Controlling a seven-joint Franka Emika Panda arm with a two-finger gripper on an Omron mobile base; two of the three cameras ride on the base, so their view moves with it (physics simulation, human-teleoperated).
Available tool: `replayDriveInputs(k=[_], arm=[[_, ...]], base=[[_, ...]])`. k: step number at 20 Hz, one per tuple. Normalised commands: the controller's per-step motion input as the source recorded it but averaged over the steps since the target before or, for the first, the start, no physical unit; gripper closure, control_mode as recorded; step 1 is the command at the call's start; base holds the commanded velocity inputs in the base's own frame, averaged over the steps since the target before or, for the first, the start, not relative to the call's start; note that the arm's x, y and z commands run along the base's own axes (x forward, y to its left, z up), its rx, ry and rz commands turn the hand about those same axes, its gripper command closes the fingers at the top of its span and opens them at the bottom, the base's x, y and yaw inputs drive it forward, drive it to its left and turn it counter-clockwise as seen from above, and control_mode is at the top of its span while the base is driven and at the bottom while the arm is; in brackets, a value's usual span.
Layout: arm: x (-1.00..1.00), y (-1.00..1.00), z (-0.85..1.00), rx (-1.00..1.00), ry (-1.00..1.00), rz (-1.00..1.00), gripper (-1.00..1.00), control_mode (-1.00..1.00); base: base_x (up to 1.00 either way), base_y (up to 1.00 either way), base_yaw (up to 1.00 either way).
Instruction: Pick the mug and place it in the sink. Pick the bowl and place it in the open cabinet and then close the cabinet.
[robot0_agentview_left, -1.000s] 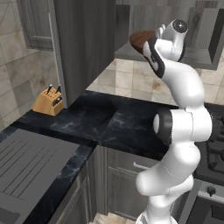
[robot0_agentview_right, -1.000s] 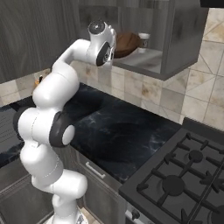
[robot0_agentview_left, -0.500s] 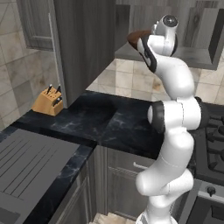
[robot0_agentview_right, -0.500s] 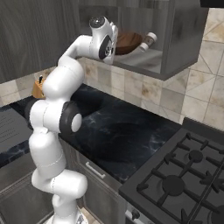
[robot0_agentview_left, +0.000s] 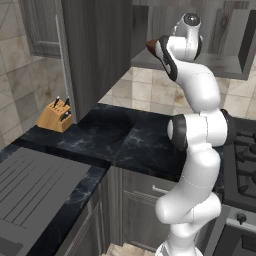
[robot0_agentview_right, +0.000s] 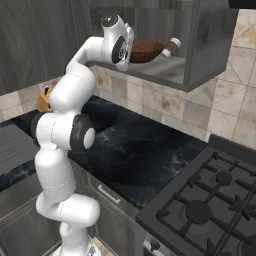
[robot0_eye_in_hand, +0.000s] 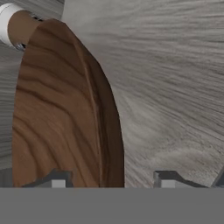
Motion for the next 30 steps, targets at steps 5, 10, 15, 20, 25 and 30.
replayDriveInputs(k=[5, 10, 15, 20, 25, 30], arm=[[0.0, 0.0, 0.0, 0.0, 0.0, 0.0, -1.0, -1.0], [-0.15, 0.04, 0.09, 0.0, -0.04, 0.0, -1.0, -1.0], [-0.46, 0.03, 0.0, 0.0, -0.11, 0.0, -1.0, -1.0], [-0.53, 0.1, -0.13, 0.0, -0.07, 0.0, -1.0, -1.0], [-0.51, 0.14, -0.15, -0.03, -0.06, 0.0, -1.0, -1.0], [-0.63, 0.31, 0.58, -0.07, -0.13, 0.0, -1.0, -1.0]], base=[[0.0, 0.0, 0.0], [0.0, 0.0, 0.0], [0.0, 0.0, 0.0], [0.0, 0.0, 0.0], [0.0, 0.0, 0.0], [0.0, 0.0, 0.0]])
